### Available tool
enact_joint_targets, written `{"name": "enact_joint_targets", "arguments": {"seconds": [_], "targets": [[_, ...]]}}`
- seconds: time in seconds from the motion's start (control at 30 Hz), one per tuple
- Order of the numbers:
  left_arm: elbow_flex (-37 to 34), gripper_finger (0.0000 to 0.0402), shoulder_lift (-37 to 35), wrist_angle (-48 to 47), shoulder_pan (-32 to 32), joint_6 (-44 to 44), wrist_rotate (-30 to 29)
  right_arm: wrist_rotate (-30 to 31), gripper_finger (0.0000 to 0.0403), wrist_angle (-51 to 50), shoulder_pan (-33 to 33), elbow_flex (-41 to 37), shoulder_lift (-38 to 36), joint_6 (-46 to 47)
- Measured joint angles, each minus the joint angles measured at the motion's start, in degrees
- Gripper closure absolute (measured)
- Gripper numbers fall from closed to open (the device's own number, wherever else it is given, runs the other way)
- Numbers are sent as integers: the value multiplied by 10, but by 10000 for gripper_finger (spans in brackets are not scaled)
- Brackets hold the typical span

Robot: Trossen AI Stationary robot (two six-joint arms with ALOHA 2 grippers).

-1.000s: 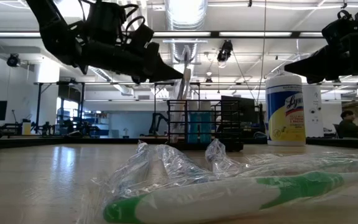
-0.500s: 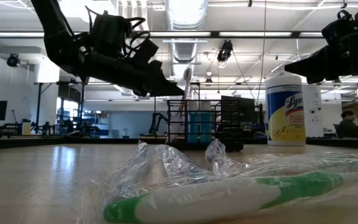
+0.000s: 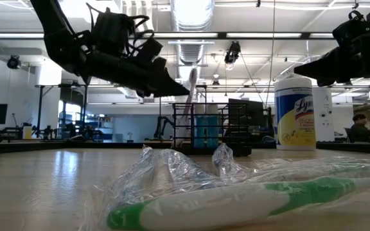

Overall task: Pick & Place toothbrushing station
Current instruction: Put the left violet toothbrush into the black wire organizer, then put the top green toothbrush into the black wire organizer

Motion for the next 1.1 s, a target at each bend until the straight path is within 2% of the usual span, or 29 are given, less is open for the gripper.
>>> {"name": "enact_joint_targets", "arguments": {"seconds": [0.43, 0.63, 0.77, 0.9, 1.0, 1.1], "targets": [[0, 204, -19, -41, 0, -18, 6, 0, 394, 0, 0, 0, 0, 2], [0, 169, -82, -84, -5, -19, 11, 0, 394, -3, 0, 0, 1, 2], [0, 168, -182, -209, -9, -42, 24, 0, 394, -10, 0, 0, 2, 2], [-12, 188, -285, -315, -9, -92, 25, 0, 394, -13, 0, 0, 4, 2], [-55, 226, -347, -322, -10, -119, 20, 0, 394, -11, 0, 0, 4, 8], [-115, 287, -397, -284, -13, -122, 19, 0, 394, -6, 0, 0, 4, 19]]}}
